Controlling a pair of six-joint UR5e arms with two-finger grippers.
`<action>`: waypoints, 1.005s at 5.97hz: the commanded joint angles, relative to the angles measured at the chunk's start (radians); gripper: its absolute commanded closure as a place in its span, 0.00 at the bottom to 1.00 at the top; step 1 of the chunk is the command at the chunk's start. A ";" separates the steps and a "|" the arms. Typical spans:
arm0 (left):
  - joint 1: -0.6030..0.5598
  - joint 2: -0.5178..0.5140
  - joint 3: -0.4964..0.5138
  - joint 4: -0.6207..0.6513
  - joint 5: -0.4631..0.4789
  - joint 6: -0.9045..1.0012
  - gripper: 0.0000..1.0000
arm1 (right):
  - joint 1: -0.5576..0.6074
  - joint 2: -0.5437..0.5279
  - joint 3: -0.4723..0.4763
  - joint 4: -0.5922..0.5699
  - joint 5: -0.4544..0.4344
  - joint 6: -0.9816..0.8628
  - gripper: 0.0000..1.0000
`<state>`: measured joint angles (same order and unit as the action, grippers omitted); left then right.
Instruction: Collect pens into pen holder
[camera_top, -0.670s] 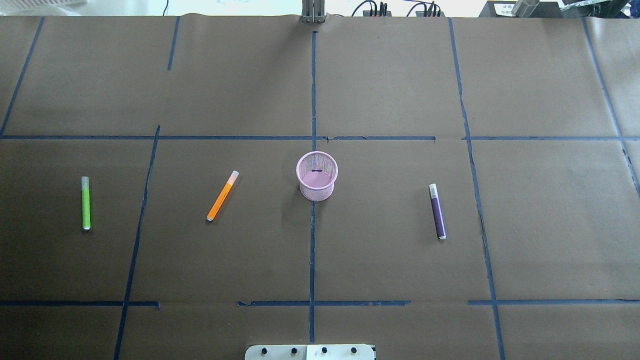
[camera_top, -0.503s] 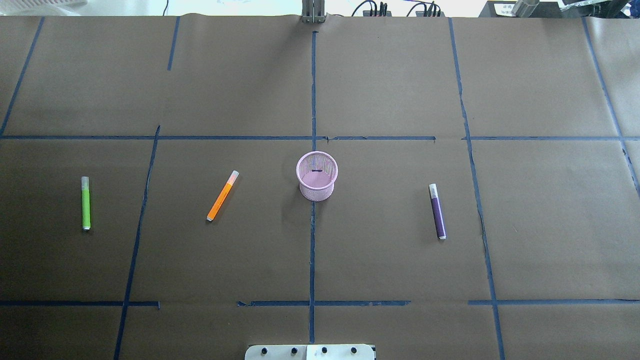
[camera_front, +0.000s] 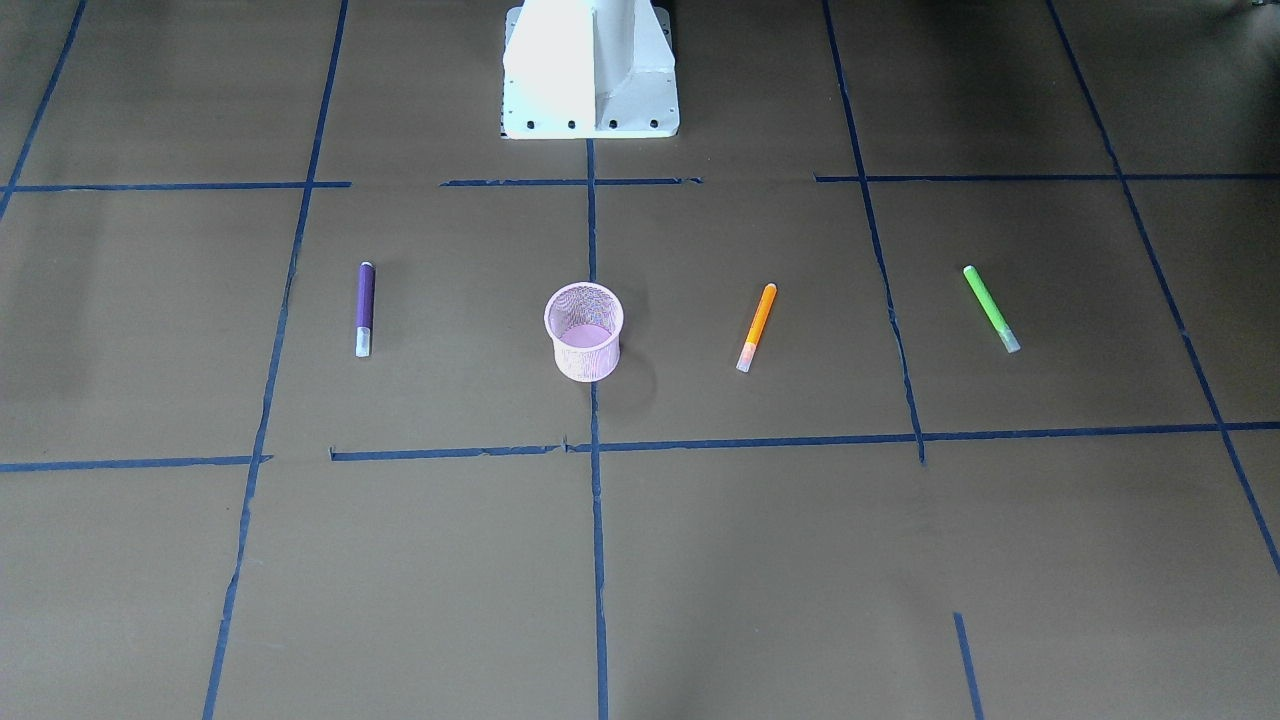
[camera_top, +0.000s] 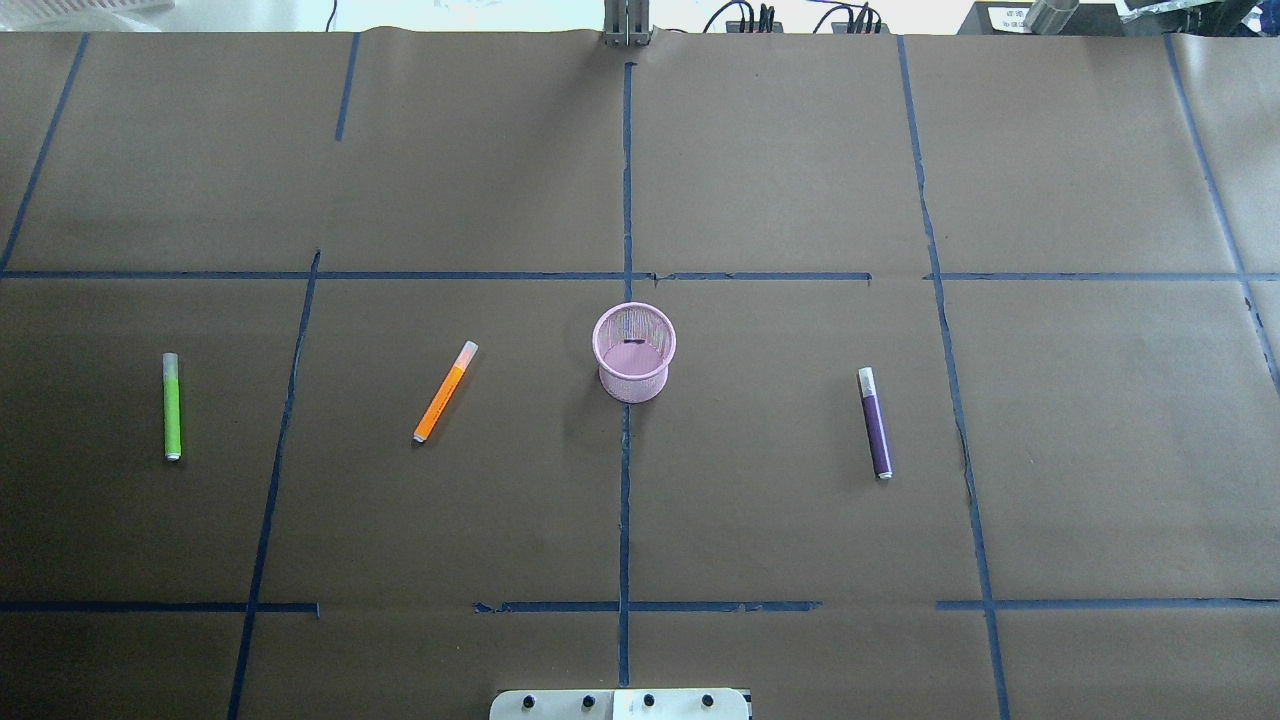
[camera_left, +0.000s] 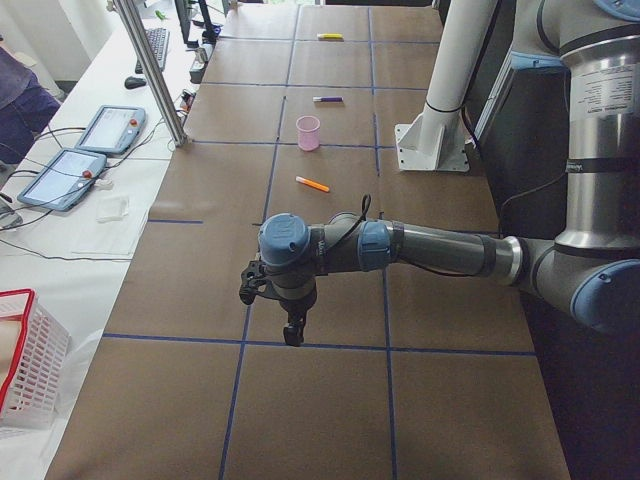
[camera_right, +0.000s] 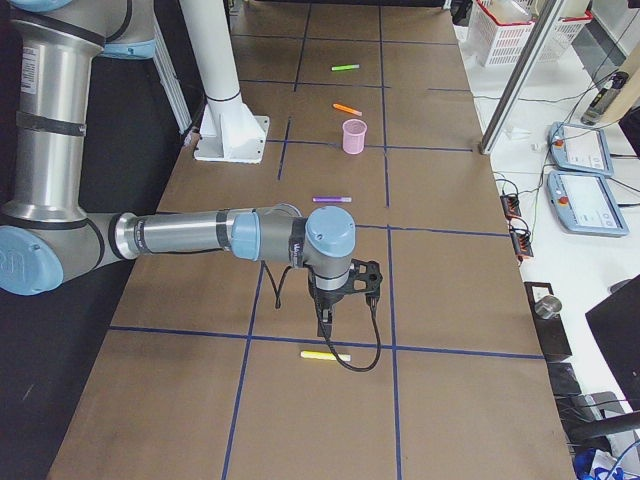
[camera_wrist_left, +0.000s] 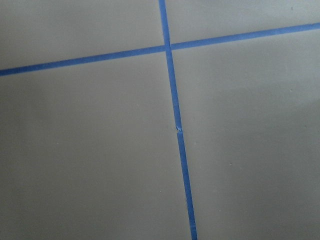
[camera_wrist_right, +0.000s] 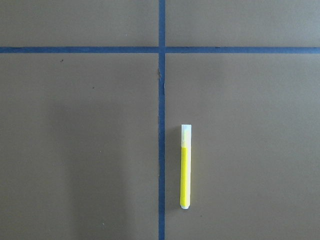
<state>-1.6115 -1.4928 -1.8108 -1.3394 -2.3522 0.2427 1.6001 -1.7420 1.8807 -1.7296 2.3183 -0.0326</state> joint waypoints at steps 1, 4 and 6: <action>0.002 -0.064 0.001 -0.041 -0.001 -0.002 0.00 | 0.000 0.006 0.030 0.037 0.006 -0.006 0.00; 0.005 -0.069 -0.002 -0.057 -0.007 -0.002 0.00 | -0.048 -0.014 -0.033 0.176 0.038 0.007 0.00; 0.007 -0.070 -0.005 -0.060 -0.009 0.000 0.00 | -0.067 -0.013 -0.264 0.469 0.035 0.079 0.00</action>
<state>-1.6050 -1.5621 -1.8147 -1.3973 -2.3603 0.2418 1.5465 -1.7572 1.7219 -1.3932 2.3547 0.0000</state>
